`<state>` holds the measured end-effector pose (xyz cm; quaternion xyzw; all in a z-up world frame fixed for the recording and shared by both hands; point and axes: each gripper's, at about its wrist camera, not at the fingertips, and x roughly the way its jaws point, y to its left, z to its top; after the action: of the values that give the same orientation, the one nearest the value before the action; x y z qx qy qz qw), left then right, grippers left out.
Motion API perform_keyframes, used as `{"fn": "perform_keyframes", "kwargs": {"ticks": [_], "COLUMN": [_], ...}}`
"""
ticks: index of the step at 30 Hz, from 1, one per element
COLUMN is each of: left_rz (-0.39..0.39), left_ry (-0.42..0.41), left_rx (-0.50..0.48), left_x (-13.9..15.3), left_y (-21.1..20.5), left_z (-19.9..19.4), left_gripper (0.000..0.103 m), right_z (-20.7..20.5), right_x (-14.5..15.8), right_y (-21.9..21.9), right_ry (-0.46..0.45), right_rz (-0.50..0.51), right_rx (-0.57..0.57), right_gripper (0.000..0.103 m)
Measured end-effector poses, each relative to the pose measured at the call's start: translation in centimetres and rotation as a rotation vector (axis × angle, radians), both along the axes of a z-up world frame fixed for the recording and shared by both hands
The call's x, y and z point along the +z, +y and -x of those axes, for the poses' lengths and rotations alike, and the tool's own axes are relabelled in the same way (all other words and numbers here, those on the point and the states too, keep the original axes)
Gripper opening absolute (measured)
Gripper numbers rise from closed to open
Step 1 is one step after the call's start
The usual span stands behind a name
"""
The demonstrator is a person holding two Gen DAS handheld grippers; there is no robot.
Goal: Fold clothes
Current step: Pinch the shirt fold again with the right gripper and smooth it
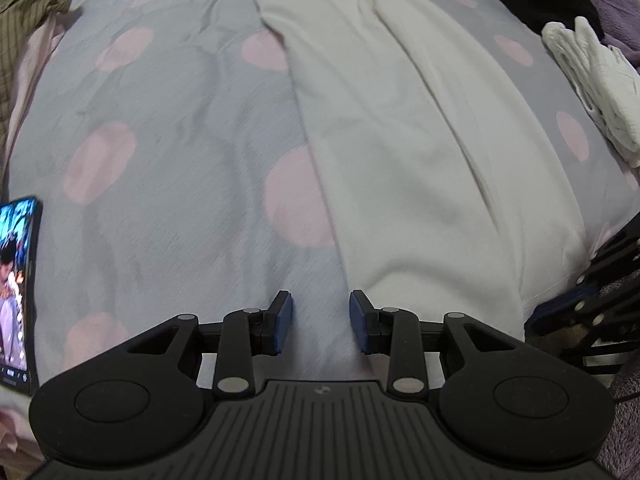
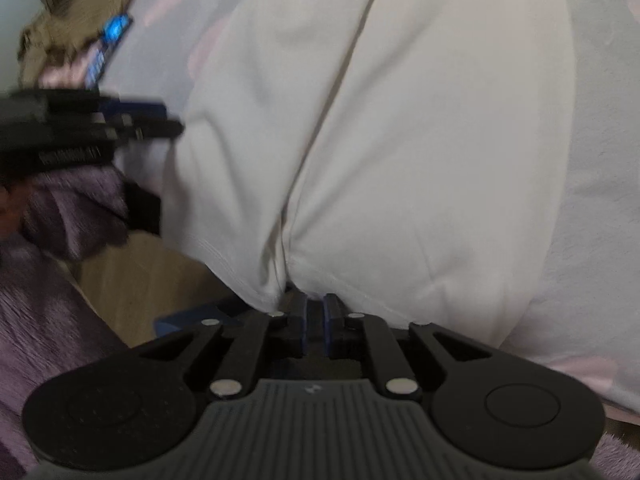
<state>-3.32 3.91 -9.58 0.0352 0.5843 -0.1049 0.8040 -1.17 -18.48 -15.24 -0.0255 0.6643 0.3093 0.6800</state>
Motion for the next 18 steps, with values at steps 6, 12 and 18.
{"fn": "perform_keyframes", "kwargs": {"ticks": [6,12,18], "left_rz": [0.038,0.126,0.051], "left_ry": [-0.067,-0.096,-0.083], "left_rx": [-0.047,-0.021,-0.032], "left_x": [1.3,1.6,-0.4], "left_y": [-0.3,-0.6,-2.2], "left_z": [-0.1,-2.7,-4.2], "left_gripper": [0.030,0.030,0.031], "right_z": [-1.5,-3.6,-5.0], "right_x": [3.3,3.7,2.2], "right_y": [-2.3,-3.7,-5.1], "right_ry": [-0.145,-0.256,-0.245], "right_rz": [-0.034,0.043,0.089], "right_rx": [-0.071,-0.141,-0.179], "right_gripper": [0.030,0.030,0.030]}}
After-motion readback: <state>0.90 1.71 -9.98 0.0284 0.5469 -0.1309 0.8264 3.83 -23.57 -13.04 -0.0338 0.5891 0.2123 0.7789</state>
